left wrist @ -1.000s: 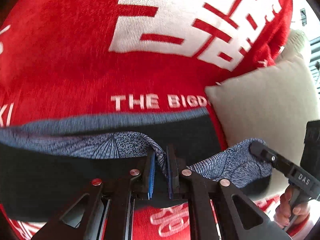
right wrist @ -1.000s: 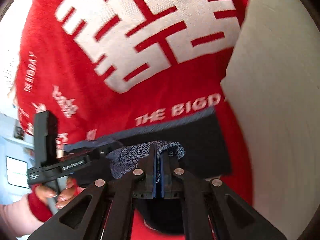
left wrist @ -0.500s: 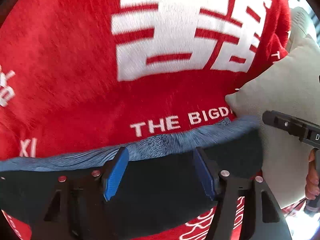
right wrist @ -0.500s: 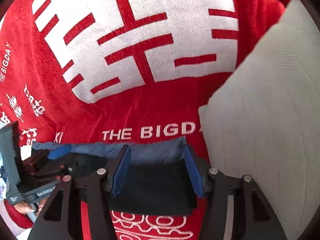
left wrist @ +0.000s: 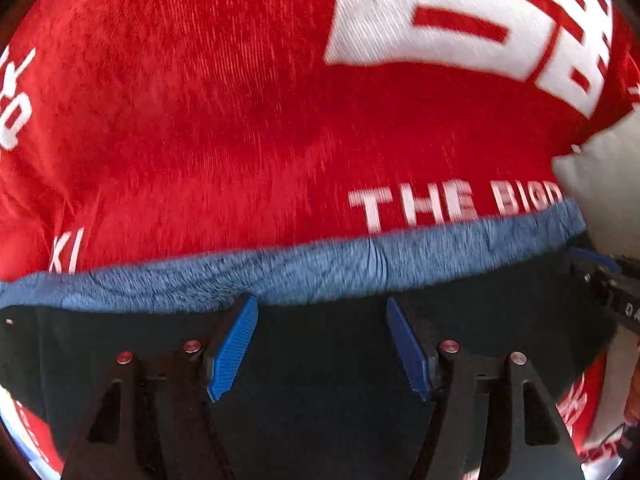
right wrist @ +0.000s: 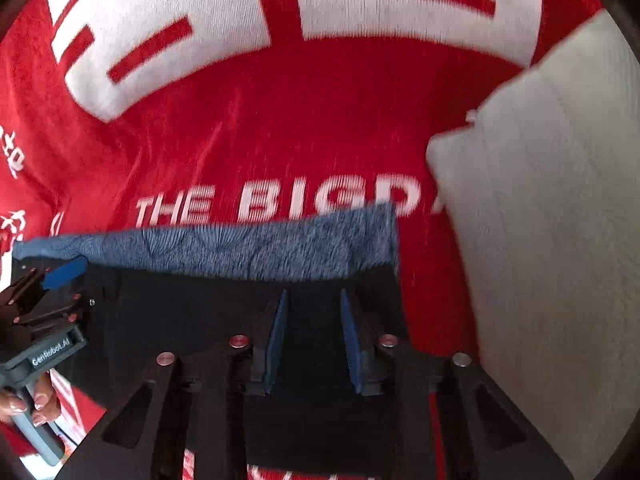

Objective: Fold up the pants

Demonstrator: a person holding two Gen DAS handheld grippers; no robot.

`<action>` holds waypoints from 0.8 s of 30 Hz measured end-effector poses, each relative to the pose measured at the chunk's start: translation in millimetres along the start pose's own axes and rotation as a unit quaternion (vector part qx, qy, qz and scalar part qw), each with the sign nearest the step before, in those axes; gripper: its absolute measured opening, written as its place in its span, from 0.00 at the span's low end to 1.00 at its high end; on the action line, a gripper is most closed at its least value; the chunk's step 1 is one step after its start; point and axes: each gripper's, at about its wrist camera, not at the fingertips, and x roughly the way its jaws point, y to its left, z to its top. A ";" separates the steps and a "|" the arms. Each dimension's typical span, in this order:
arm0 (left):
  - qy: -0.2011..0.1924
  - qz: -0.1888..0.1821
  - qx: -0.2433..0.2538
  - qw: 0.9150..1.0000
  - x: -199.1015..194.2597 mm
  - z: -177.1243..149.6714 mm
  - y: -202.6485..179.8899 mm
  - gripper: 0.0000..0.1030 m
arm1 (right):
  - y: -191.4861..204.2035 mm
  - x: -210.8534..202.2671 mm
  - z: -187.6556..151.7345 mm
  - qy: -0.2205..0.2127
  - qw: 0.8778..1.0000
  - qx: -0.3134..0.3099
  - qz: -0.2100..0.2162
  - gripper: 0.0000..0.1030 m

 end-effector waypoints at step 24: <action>0.017 0.126 -0.097 0.987 -40.5 -103.7 171.4 0.71 | 23.8 -27.3 -65.3 -0.003 0.998 -0.043 -0.045 0.44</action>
